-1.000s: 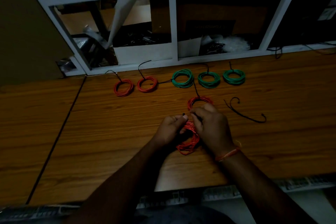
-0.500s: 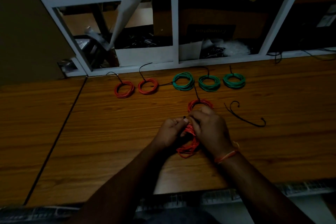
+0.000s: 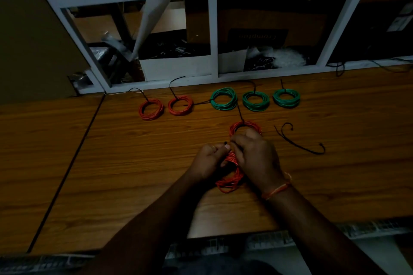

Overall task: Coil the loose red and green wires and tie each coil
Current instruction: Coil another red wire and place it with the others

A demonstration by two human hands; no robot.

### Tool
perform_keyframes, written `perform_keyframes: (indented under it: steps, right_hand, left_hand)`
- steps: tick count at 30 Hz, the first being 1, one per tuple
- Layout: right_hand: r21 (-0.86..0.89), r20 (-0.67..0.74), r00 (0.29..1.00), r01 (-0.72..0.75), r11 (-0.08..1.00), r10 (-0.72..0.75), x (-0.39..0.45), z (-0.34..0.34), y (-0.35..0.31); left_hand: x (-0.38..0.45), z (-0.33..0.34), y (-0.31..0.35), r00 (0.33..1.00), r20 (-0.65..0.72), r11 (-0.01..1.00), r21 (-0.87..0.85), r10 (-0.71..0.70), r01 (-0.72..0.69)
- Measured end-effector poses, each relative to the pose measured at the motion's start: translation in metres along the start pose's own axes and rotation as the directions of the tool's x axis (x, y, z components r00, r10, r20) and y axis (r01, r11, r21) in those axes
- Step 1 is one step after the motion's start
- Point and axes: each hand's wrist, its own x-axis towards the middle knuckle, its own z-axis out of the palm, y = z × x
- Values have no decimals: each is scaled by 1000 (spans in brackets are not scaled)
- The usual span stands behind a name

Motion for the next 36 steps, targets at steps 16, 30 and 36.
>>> perform_keyframes:
  steps: [16,30,36]
  right_hand:
    - [-92,104,994,-4,996,14,8,0,-4]
    - [39,58,986,-158,987,156,10,-4,-6]
    - [76,77,985,-161,984,155,12,-2,-6]
  left_hand:
    - [0,0,-2,1000,10,1000,-18,-4,5]
    - [1,0,-4,1000,16,1000,-13,-2,3]
    - [0,4,0,1000,-17,1000,-8,3,-3]
